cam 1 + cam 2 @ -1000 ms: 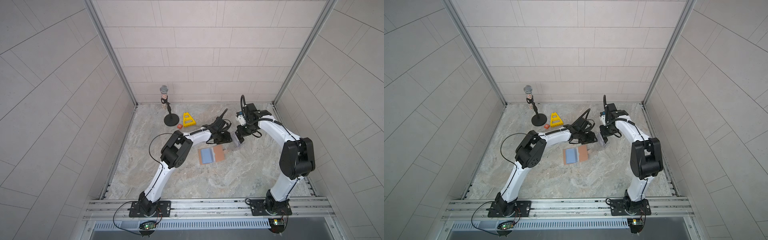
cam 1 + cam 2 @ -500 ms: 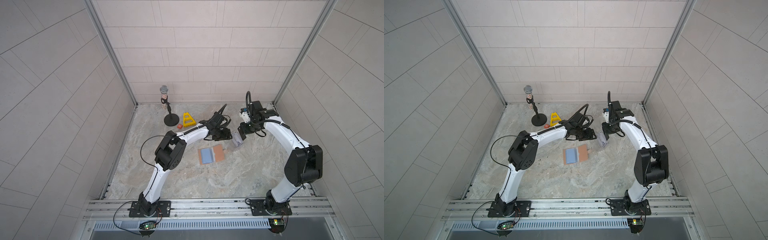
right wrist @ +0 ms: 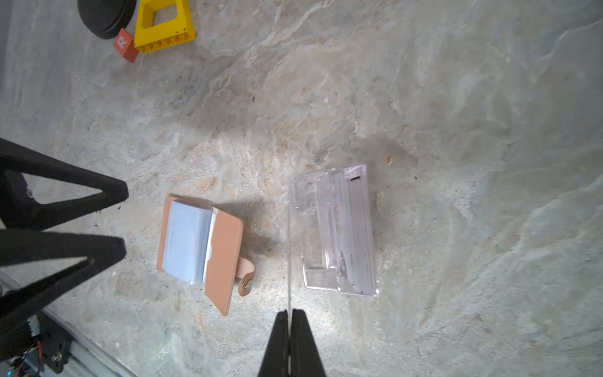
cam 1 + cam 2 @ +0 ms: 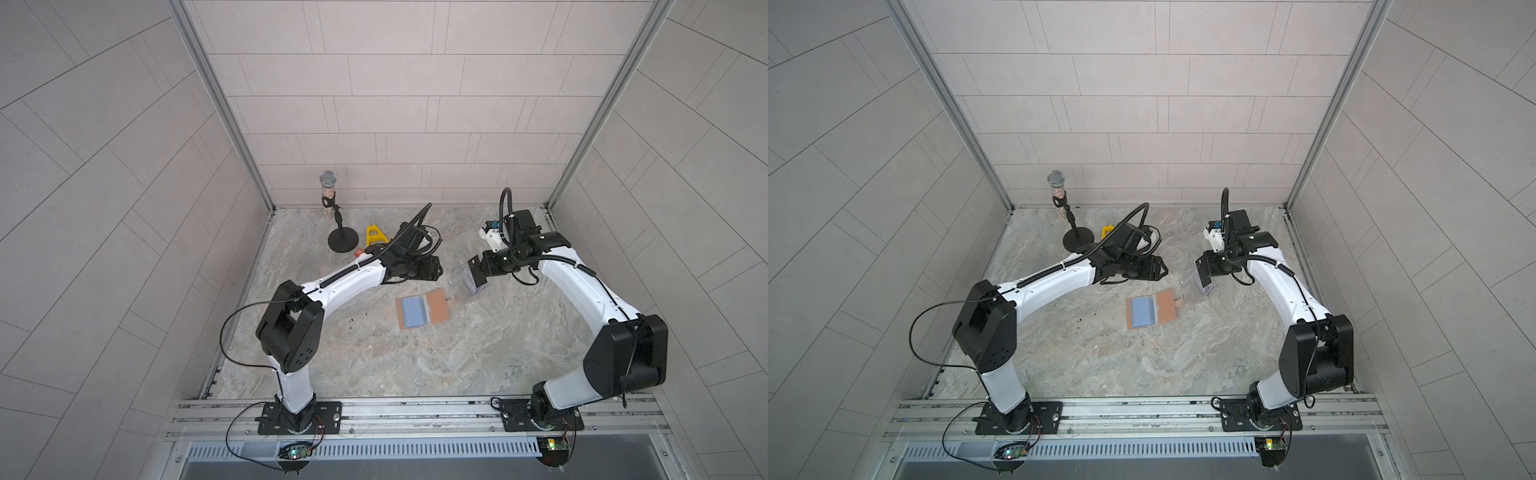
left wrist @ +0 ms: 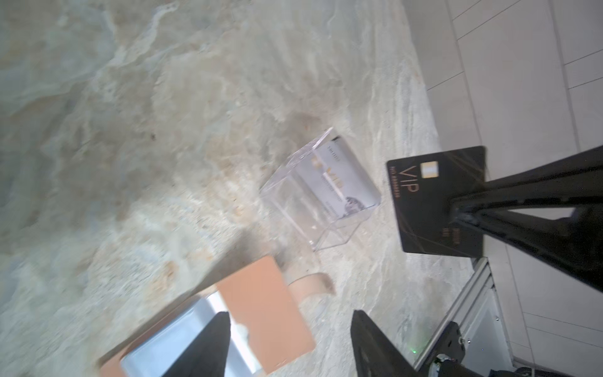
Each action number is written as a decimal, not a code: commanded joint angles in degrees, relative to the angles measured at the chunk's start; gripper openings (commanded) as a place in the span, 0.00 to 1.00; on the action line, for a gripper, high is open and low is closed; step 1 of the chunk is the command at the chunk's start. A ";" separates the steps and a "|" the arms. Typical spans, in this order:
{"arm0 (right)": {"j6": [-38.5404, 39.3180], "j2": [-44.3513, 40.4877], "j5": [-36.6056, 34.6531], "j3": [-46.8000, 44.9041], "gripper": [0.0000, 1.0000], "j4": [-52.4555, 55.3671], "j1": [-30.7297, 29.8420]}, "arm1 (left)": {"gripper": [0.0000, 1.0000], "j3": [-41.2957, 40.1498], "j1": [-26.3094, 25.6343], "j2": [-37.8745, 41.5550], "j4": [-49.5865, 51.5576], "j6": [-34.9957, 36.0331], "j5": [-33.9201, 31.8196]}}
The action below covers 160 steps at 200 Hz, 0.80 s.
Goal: Insert credit cards into a card holder
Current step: Pick up the credit card from the storage box, then insert the credit card into the card slot.
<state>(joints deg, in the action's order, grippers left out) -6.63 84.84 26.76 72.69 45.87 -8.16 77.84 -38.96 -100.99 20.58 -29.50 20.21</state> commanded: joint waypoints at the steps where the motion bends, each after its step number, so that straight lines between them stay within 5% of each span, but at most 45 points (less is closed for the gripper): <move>1: -2.94 -2.44 5.29 -2.24 0.00 -3.27 -1.33 | 0.64 -5.19 0.59 4.66 1.13 2.52 -2.16; 84: -13.44 -1.35 5.26 -9.27 0.00 -15.33 -15.09 | 0.56 -20.02 1.34 11.34 -4.77 1.70 -0.93; 160: -22.25 2.79 4.33 -15.58 0.00 -26.29 -18.48 | 0.45 -26.10 1.36 10.40 -11.26 0.88 0.67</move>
<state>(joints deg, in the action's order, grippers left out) -24.84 86.63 31.83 59.16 24.51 -26.00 53.34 -37.95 -90.65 13.43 -28.36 19.55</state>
